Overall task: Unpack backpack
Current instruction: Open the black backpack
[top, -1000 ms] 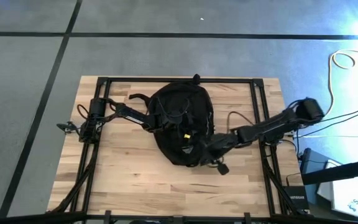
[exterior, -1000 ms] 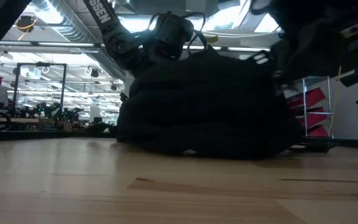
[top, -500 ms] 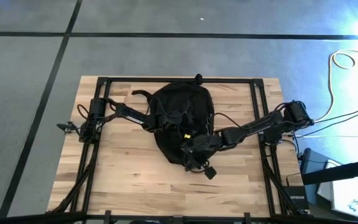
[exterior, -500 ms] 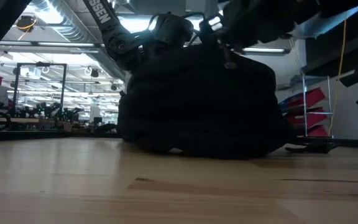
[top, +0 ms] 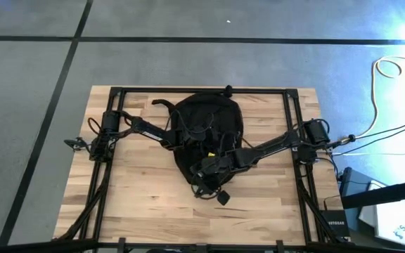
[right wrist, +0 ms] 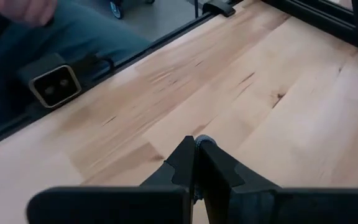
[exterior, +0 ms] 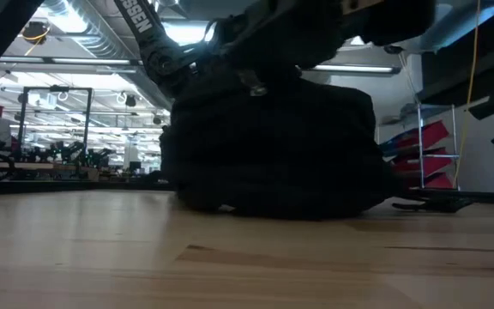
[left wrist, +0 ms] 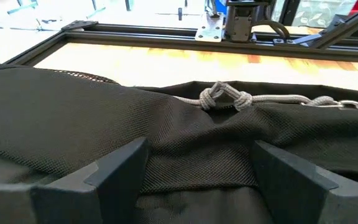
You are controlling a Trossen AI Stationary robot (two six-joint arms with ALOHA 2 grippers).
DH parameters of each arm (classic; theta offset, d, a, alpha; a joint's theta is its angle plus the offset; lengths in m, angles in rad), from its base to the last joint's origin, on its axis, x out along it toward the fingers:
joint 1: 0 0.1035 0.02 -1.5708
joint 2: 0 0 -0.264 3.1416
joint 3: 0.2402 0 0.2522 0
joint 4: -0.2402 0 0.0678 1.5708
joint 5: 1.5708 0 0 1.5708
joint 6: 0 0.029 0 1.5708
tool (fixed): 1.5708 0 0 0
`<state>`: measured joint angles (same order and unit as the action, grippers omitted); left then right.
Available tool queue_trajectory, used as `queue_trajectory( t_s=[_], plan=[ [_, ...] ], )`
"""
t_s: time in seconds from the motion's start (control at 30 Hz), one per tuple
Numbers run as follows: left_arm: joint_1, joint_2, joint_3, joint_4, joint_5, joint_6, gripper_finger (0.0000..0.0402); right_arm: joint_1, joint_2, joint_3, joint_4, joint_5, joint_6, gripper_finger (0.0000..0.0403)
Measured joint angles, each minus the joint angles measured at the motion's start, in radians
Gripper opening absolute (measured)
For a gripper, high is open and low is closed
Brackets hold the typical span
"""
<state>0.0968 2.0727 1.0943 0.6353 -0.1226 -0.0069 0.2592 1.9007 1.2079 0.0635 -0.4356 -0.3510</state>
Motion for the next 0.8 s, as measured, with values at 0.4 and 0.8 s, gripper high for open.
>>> queue_trajectory(
  t_s=[0.4, 0.8],
  plan=[
    [-0.002, 0.0, 0.0, 0.014, 0.004, -0.011, 0.0274, 0.002, 0.057, 0.108, -0.05, 0.182, -0.025, 0.0001],
    [-0.005, 0.003, 0.001, 0.056, 0.027, -0.017, 0.0274, -0.002, -0.017, 0.124, -0.184, 0.11, 0.005, 0.0071]
  ],
)
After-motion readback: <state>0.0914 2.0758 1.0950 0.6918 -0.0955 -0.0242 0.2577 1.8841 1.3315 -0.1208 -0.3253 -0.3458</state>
